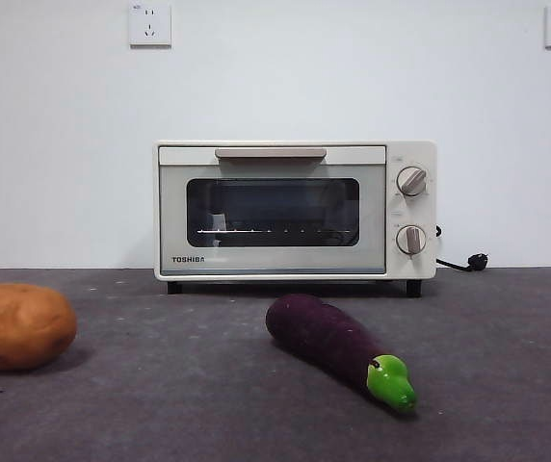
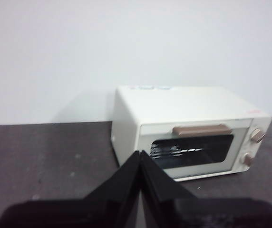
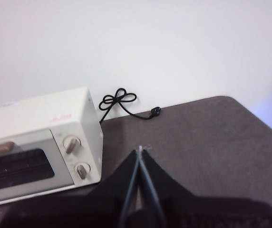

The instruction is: Take the eggplant from the table,put the eggplant in the oven

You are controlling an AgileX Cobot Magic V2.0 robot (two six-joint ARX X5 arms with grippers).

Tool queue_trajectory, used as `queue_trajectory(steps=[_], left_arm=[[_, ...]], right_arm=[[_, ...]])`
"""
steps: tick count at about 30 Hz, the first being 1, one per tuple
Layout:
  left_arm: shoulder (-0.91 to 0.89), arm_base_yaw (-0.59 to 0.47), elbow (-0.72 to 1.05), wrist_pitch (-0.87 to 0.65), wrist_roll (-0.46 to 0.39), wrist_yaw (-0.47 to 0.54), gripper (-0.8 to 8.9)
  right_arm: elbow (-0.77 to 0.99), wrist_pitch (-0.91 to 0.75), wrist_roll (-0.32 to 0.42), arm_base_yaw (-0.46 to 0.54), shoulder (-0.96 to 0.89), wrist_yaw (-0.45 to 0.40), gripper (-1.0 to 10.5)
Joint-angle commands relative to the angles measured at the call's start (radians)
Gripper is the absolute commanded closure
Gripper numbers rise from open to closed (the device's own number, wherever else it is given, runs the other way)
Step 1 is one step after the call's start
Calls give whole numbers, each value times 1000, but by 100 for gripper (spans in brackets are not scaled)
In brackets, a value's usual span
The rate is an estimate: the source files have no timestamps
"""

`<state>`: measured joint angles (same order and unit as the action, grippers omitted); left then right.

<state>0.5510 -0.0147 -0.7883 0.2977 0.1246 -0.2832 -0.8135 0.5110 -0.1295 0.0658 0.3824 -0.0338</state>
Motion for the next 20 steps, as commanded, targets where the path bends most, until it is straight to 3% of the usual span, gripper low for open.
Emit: queue_trajectory(steps=[1,7,12,20], left_arm=[[48,4,-97,27,4,-16,819],[169,35,-340,109,3,-17,819],[264,65,-537,146,3,-84,819],[394,98,-812,240,3,-91,819]], right_arm=[[-126,24,34,0,69,12,955],[-388,67,36,-1,230,53,955],[-584,68,36,-3,347,98,955],[-845,143,36,-34,496,106,955]])
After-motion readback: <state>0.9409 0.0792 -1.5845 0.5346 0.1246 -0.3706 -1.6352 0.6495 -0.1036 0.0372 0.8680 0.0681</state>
